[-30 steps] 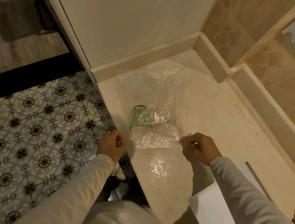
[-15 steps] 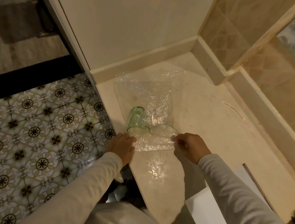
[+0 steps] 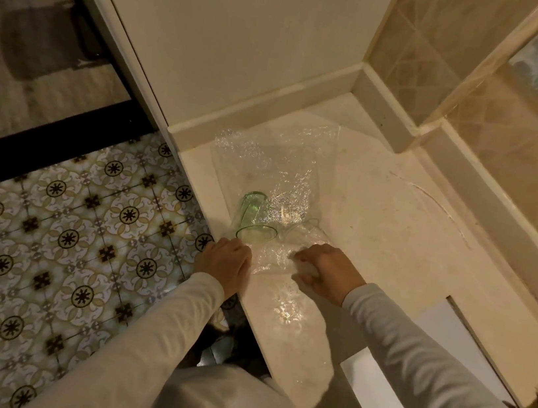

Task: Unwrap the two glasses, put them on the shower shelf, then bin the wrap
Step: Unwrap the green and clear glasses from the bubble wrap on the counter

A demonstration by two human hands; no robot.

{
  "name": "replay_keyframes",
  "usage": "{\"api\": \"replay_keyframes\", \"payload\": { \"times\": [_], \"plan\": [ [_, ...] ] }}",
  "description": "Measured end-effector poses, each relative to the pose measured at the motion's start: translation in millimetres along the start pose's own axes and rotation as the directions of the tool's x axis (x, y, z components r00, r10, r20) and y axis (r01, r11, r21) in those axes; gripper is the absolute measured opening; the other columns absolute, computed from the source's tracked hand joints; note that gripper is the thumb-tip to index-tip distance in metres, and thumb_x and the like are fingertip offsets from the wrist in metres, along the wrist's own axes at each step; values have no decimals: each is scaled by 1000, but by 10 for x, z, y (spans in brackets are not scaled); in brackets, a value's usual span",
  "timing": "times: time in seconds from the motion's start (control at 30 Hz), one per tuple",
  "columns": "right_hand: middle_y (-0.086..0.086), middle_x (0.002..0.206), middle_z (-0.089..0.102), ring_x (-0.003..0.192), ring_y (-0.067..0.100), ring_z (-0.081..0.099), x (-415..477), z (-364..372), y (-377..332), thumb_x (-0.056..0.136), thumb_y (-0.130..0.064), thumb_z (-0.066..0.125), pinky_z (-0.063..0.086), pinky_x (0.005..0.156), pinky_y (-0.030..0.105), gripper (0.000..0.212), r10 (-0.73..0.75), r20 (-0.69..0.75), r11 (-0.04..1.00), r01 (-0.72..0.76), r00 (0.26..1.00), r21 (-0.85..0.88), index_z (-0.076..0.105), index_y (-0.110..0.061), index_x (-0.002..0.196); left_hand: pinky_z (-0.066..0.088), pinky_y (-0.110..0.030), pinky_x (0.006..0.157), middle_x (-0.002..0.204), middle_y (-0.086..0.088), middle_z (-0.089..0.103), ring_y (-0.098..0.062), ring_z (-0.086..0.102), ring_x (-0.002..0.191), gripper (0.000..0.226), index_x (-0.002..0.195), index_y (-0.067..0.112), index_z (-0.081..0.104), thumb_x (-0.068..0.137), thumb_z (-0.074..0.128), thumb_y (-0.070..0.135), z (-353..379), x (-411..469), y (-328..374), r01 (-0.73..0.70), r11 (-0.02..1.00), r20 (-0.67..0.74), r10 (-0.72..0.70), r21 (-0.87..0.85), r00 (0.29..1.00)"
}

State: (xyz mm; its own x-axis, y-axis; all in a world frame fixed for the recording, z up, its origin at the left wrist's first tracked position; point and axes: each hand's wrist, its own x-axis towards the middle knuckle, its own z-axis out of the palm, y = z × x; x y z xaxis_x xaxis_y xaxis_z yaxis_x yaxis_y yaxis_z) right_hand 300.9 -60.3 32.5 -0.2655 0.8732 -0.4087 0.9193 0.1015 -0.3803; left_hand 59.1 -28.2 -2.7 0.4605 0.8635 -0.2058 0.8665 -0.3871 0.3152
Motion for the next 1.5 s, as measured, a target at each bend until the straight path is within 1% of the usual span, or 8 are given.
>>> {"api": "replay_keyframes", "payload": {
  "times": [0.13,0.3,0.5,0.73,1.0,1.27,1.4,1.5],
  "plan": [
    [6,123,71,116,28,62,46,26,-125,96,-15,53,40,99,30,35,-7,-17,1000,7,1000,5,69,-17,128,40,-36,89,107,-2,66,-25,58,102,13,99,14,68,93,60,22,-57,-52,-51,-65,995,-5,65,-80,998],
    [3,121,73,113,27,65,-184,87,-93,96,-12,58,43,102,34,29,-53,-75,997,57,996,54,75,-18,118,49,-43,78,86,-9,70,-34,66,80,6,87,9,70,82,72,8,-105,-203,-138,-212,972,-47,208,-103,977],
    [6,122,72,114,31,64,-292,155,-132,95,-11,57,44,100,38,30,-30,-139,995,44,990,93,75,-16,118,48,-44,92,111,-11,67,-33,62,104,29,118,11,66,90,64,19,-76,-223,-148,-162,985,37,164,-53,986],
    [4,134,63,122,27,56,-15,228,-417,95,-27,57,38,104,33,42,-34,-57,998,37,998,44,62,-22,136,54,-45,74,95,-16,63,-36,62,88,7,91,5,68,85,67,9,-67,-239,-73,-111,992,-22,110,-54,994],
    [14,118,71,109,36,62,223,421,-726,91,-12,55,47,93,38,37,-87,-87,995,90,992,34,69,-14,125,43,-36,84,111,-3,65,-26,58,105,20,111,17,63,92,58,21,-68,-275,-162,-31,999,97,35,-38,995],
    [12,83,71,72,36,65,-76,656,-718,73,3,72,51,63,37,23,-194,-314,974,221,929,52,80,-9,91,47,-40,80,98,-12,68,-33,60,92,18,98,12,70,95,53,18,-46,-430,-186,-173,984,117,176,-41,977],
    [13,88,71,78,38,66,-186,704,-692,77,-7,75,53,71,38,17,-86,-321,983,133,943,125,79,-10,93,46,-39,72,84,-14,70,-35,63,79,9,85,7,74,85,65,5,3,-556,-224,-208,975,41,212,-83,976],
    [5,87,74,85,27,67,-269,769,-759,92,-36,67,47,75,31,19,271,-192,918,-193,943,347,75,-19,87,47,-37,83,94,-8,70,-31,62,91,13,88,12,73,89,62,19,17,-562,-198,-183,979,110,192,-90,975]
  ]
}}
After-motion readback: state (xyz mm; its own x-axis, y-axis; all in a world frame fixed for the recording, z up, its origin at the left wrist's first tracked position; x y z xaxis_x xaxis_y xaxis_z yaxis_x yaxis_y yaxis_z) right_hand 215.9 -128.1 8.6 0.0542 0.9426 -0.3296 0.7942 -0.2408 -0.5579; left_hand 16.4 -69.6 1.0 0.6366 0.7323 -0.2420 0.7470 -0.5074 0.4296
